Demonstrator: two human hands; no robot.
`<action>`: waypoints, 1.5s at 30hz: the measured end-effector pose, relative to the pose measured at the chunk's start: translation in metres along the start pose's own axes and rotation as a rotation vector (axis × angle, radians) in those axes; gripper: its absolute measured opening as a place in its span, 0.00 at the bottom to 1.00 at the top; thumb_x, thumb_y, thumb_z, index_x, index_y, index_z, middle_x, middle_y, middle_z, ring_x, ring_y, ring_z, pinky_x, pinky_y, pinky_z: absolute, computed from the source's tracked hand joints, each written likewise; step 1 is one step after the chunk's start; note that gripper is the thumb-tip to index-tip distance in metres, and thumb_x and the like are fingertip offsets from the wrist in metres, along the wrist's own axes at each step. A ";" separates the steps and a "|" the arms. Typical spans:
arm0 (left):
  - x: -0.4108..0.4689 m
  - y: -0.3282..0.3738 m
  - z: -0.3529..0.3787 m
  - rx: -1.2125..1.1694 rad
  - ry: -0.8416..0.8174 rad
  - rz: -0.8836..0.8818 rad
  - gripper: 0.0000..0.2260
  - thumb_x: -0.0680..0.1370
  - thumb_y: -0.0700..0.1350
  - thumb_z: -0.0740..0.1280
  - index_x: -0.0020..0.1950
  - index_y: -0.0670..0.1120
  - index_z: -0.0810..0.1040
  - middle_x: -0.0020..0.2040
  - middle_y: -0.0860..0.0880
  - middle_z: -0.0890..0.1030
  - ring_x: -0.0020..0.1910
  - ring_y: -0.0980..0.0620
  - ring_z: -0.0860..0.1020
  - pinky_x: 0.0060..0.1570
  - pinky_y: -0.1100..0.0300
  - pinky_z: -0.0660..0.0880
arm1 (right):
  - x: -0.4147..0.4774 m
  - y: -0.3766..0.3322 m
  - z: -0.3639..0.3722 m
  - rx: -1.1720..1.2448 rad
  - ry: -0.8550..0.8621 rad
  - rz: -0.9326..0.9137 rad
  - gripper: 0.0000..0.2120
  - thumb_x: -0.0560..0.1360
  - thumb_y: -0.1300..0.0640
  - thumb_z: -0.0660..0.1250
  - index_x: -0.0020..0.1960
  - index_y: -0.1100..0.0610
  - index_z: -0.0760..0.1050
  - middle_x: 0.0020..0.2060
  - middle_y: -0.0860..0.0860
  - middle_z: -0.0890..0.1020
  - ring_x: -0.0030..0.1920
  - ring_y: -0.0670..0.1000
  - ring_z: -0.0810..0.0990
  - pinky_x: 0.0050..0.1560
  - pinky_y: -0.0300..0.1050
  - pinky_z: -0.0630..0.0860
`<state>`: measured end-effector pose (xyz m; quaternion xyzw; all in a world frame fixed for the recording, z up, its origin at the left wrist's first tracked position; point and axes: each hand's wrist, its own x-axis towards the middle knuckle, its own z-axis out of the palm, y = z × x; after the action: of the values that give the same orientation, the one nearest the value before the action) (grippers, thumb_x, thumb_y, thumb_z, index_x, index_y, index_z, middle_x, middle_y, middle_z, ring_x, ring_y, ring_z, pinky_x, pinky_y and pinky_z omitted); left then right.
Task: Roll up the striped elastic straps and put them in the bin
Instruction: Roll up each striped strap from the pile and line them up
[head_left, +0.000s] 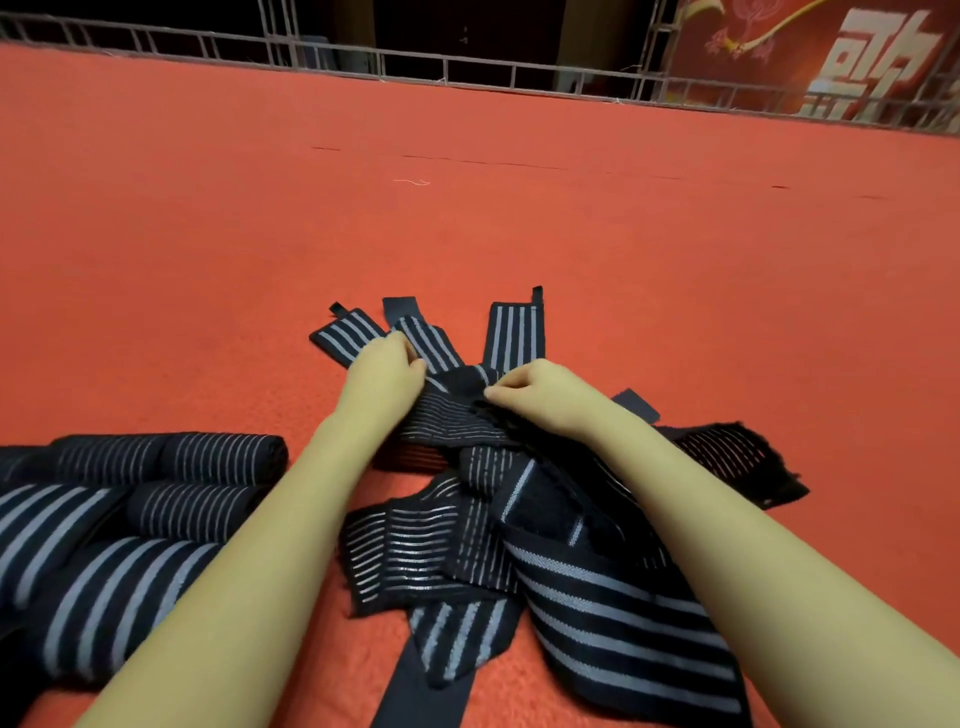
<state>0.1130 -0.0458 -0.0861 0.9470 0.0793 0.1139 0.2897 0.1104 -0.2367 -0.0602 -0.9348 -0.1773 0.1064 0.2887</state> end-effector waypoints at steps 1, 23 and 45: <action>0.008 -0.007 0.005 -0.014 -0.002 -0.049 0.09 0.79 0.44 0.65 0.52 0.38 0.76 0.50 0.42 0.80 0.52 0.43 0.77 0.48 0.54 0.71 | 0.004 -0.004 0.001 -0.027 0.013 0.025 0.19 0.79 0.49 0.61 0.41 0.62 0.78 0.34 0.53 0.76 0.38 0.53 0.75 0.38 0.44 0.69; -0.034 0.019 0.028 -0.426 -0.013 -0.104 0.18 0.80 0.43 0.65 0.70 0.45 0.73 0.64 0.48 0.77 0.64 0.50 0.73 0.50 0.71 0.62 | 0.077 -0.011 0.027 0.664 0.286 0.129 0.27 0.74 0.59 0.72 0.70 0.59 0.68 0.68 0.56 0.72 0.65 0.54 0.74 0.58 0.43 0.70; -0.143 0.075 -0.081 -0.774 -0.081 -0.030 0.20 0.75 0.53 0.70 0.64 0.48 0.72 0.51 0.51 0.79 0.50 0.57 0.77 0.45 0.66 0.71 | -0.110 -0.057 -0.010 1.143 0.423 0.160 0.11 0.75 0.68 0.67 0.56 0.62 0.78 0.44 0.57 0.83 0.39 0.52 0.82 0.37 0.40 0.80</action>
<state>-0.0394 -0.0947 -0.0028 0.7701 0.0327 0.0937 0.6302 -0.0023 -0.2411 -0.0084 -0.6433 0.0398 0.0181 0.7644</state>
